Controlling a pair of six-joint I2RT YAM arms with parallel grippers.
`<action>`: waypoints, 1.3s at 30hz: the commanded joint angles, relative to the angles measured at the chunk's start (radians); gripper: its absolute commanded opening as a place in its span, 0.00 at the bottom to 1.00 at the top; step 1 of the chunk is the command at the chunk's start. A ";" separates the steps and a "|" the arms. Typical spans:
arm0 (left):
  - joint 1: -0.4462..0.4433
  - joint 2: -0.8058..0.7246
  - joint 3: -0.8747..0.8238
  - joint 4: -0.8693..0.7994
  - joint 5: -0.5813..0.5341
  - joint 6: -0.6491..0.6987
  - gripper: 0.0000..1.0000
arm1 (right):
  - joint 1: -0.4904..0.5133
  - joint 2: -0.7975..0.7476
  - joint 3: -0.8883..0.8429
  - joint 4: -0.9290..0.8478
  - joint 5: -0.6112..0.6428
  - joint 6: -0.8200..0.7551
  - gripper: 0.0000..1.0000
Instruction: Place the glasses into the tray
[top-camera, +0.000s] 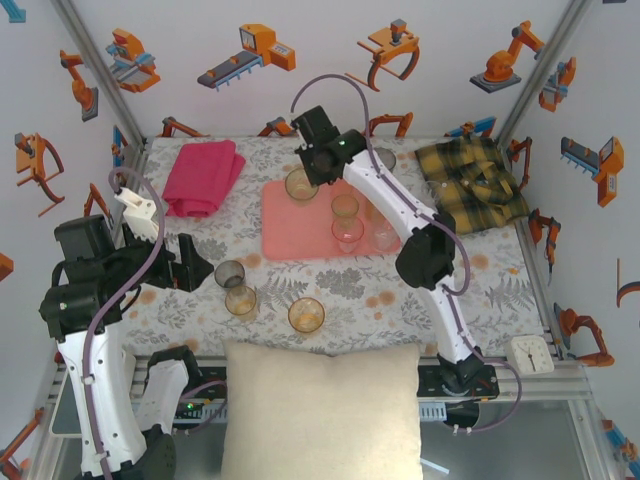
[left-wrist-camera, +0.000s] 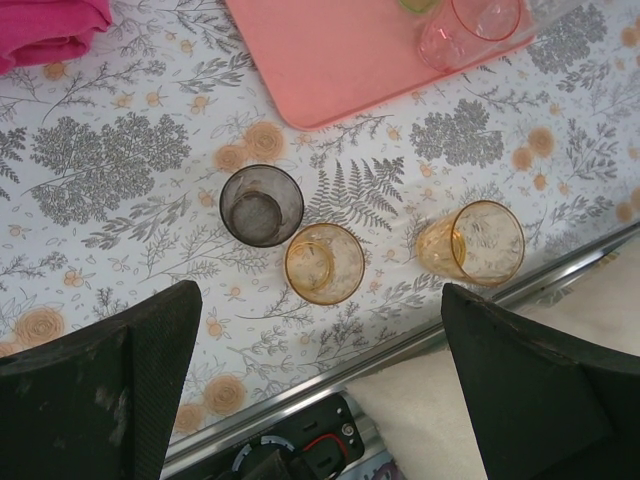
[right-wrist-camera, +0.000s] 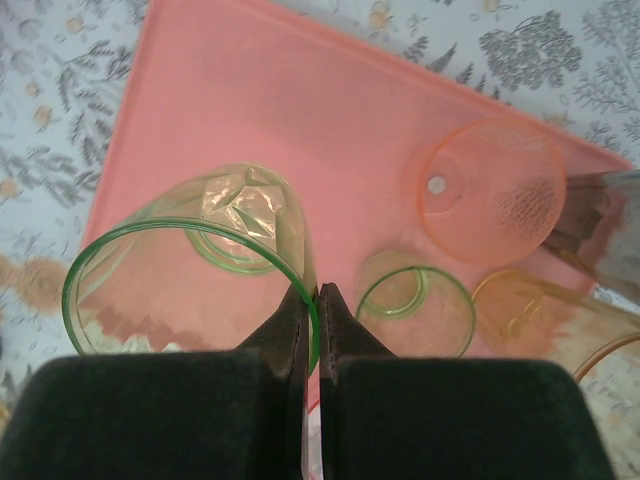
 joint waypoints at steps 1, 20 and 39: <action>0.010 0.007 0.009 -0.003 0.039 -0.007 0.97 | -0.021 0.016 0.056 0.048 0.022 -0.024 0.02; 0.031 0.036 0.000 0.008 0.052 -0.026 0.97 | -0.040 0.116 0.065 0.174 0.016 -0.041 0.02; 0.056 0.029 -0.014 0.018 0.069 -0.039 0.97 | -0.040 0.184 0.111 0.183 0.061 -0.094 0.05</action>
